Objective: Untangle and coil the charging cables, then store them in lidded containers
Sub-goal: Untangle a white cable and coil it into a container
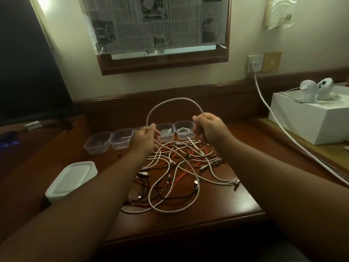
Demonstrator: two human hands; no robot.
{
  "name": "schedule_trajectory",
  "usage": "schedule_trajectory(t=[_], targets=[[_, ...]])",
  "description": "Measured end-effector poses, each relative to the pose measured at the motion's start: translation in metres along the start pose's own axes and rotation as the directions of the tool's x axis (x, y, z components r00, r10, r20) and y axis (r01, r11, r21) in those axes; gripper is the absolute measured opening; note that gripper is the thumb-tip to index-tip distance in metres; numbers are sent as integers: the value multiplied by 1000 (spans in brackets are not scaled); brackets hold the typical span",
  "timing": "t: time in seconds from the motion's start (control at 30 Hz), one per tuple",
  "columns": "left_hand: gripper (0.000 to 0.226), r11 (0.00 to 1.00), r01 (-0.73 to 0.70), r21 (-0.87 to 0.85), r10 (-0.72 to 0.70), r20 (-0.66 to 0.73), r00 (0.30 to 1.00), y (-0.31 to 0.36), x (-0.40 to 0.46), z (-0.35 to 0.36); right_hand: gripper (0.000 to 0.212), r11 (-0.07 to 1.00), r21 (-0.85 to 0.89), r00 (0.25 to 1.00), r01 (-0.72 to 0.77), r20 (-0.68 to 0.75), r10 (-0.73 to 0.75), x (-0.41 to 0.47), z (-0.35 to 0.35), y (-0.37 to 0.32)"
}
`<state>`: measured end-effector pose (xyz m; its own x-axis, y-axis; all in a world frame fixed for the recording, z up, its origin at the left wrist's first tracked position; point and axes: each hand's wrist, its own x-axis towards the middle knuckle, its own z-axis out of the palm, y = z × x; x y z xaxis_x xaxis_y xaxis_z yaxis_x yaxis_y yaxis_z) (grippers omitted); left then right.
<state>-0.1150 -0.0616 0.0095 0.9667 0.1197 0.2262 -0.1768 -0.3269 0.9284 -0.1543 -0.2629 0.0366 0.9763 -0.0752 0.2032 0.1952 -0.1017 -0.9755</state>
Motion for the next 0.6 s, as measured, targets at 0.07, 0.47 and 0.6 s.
schedule_trajectory(t=[0.07, 0.47, 0.6], targets=[[40, 981, 72, -178, -67, 34, 997, 22, -6, 0, 13, 984, -165, 988, -70, 121, 91, -3, 5, 7], [37, 973, 80, -218, -14, 289, 957, 44, -32, 10, 40, 997, -51, 999, -53, -6, 52, -2, 19, -8], [29, 969, -38, 243, -142, 678, 721, 15, -50, 18, 47, 982, 160, 979, -104, -160, 130, 3, 19, -7]])
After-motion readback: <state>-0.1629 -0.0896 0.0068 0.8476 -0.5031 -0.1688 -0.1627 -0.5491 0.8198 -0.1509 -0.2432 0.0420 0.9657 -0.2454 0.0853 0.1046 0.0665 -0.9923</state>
